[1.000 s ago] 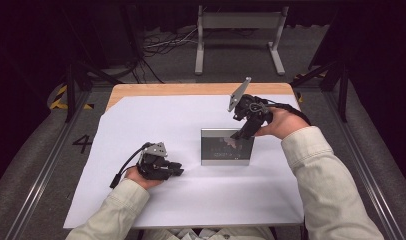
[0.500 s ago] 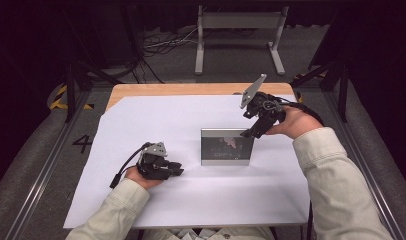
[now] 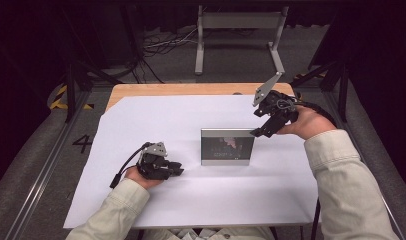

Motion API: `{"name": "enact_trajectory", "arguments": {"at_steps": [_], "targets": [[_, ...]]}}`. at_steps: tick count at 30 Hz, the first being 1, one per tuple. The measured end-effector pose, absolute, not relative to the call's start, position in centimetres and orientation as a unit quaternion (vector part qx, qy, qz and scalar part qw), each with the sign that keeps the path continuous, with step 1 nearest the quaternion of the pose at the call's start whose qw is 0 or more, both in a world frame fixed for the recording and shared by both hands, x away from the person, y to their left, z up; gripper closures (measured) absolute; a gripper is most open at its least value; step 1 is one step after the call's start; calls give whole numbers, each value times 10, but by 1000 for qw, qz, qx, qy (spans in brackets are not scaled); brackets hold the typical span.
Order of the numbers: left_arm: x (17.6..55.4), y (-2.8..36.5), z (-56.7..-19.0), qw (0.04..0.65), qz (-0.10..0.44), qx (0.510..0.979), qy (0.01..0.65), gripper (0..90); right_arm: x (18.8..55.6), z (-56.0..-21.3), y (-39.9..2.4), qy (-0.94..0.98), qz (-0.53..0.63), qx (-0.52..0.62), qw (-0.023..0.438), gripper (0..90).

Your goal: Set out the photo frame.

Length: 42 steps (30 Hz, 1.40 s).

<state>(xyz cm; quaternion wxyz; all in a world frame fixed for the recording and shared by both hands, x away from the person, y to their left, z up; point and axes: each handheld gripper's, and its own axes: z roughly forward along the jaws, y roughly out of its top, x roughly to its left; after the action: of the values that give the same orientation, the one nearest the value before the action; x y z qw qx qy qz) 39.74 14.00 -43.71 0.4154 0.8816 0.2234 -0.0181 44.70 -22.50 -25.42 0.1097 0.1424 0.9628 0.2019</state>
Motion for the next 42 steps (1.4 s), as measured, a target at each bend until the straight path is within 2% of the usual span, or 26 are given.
{"name": "enact_trajectory", "arguments": {"at_steps": [17,25,42], "targets": [[397,140,-437,415,-15,882,224,713,435,-267,-251,947,244,175,115,260],[398,143,-437,417,13,878,234,712,423,-281,-262,942,250,188,122,256],[399,148,-437,417,34,875,243,699,412,-308,-284,922,287,223,136,242]]}}
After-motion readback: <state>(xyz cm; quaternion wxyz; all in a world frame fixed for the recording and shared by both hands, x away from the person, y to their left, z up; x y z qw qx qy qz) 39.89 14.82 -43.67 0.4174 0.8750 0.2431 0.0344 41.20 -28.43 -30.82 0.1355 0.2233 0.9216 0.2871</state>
